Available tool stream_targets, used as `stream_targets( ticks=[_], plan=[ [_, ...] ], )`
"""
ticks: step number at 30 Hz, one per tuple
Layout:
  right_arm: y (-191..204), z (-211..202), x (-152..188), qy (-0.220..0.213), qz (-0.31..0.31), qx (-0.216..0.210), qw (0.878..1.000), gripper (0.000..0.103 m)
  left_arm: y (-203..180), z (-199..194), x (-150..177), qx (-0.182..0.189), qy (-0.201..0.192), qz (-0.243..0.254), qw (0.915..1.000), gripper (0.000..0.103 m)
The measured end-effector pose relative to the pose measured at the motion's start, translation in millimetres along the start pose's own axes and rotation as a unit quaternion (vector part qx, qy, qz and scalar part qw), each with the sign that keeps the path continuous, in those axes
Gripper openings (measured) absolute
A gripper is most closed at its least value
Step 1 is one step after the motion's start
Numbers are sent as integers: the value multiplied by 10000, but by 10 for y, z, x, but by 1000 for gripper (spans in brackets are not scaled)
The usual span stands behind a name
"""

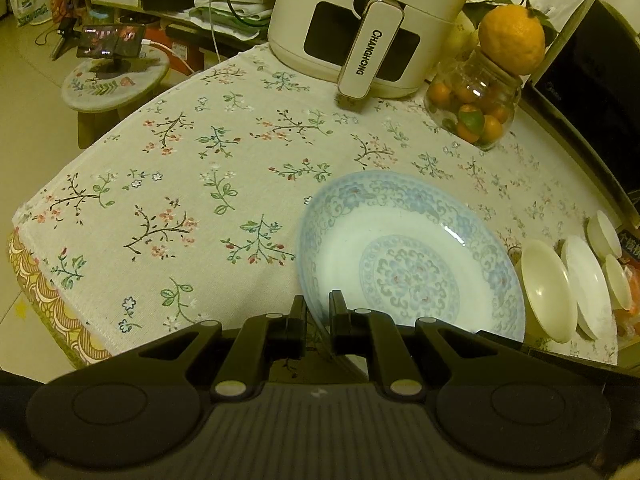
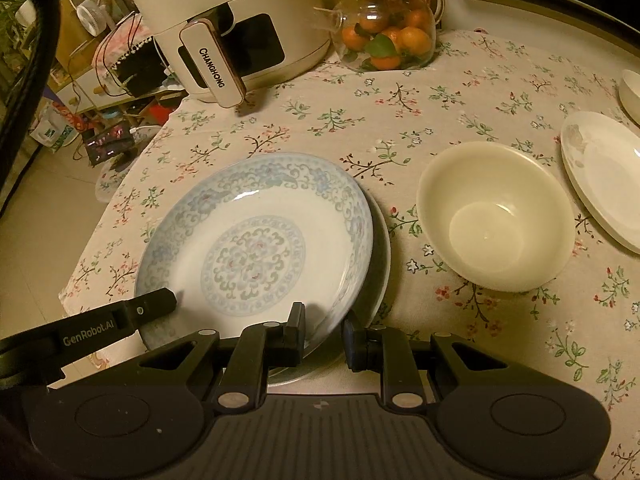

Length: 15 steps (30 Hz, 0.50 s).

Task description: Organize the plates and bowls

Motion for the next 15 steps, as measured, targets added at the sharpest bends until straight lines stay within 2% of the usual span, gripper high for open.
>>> stream_targets(
  ticks=[15],
  plan=[
    [4,54,-39,216,25,77,9997,21,-37,0,13,-130,-64,158,9998,10]
  ],
)
Point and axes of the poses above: each gripper's, at about its wrist camera, not at the fingertips, and z roughly the way its jaws point, y to its left, x to its underside, the point moved 8 cm from there along z, roughly the way its jaws point, and after that the axes turned 14 degrees about x, right-handed, at the moved point
